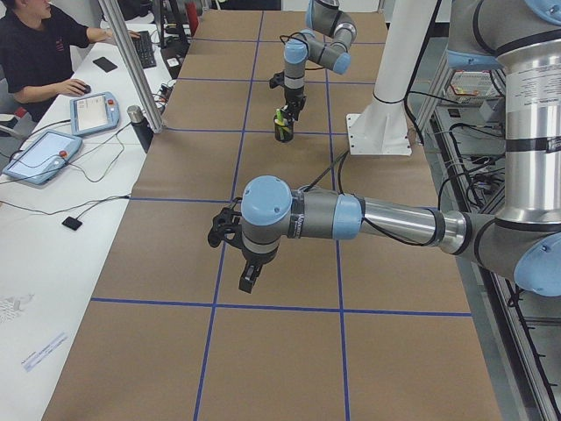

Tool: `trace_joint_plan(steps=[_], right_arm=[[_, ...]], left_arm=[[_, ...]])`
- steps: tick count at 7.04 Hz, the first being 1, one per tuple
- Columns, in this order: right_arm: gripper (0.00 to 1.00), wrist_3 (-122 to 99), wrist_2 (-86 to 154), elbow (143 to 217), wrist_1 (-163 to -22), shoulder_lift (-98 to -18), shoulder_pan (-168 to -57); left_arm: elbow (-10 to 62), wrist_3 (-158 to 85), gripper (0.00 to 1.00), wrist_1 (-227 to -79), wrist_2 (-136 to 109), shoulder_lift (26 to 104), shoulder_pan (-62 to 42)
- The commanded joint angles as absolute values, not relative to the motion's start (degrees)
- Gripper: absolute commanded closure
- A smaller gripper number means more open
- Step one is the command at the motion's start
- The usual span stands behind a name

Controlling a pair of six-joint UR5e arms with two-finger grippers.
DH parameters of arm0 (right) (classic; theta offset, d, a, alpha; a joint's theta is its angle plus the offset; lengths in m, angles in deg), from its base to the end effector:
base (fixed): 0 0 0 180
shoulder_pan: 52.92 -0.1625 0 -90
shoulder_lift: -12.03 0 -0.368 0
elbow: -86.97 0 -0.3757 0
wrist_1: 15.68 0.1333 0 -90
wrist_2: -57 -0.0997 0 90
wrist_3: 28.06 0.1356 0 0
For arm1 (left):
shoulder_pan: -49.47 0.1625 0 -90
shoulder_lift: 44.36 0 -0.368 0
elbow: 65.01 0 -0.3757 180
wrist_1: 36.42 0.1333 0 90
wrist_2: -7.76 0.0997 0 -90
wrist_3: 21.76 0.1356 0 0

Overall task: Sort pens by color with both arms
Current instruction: 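Lower the right gripper into the cup and grasp the blue marker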

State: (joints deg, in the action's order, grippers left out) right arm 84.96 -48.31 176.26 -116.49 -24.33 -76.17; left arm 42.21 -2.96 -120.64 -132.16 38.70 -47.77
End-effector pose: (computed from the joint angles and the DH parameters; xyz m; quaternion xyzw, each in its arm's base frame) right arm -0.5904 -0.3598 0.1110 -0.1236 -0.3564 0.3194 0.8693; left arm -0.0837 -0.4243 0.5400 0.1297 0.4028 0.1077 0.8996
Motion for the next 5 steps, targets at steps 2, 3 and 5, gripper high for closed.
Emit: trace_joint_plan(steps=[2,3,5], right_arm=[[0.68,84.88,-48.38,176.44,-116.49,-24.45,-76.21],[0.74,84.87,-48.38,176.61,-116.58,-24.54,-76.29],[0.90,84.87,-48.65,177.49,-116.75,-24.62,-76.21]], left_arm=[[42.21,-2.96,0.01,-120.70,-132.16,38.70,-47.83],[42.30,-2.96,0.01,-120.79,-132.16,38.70,-47.83],[42.21,-2.96,0.01,-120.79,-132.16,38.70,-47.74]])
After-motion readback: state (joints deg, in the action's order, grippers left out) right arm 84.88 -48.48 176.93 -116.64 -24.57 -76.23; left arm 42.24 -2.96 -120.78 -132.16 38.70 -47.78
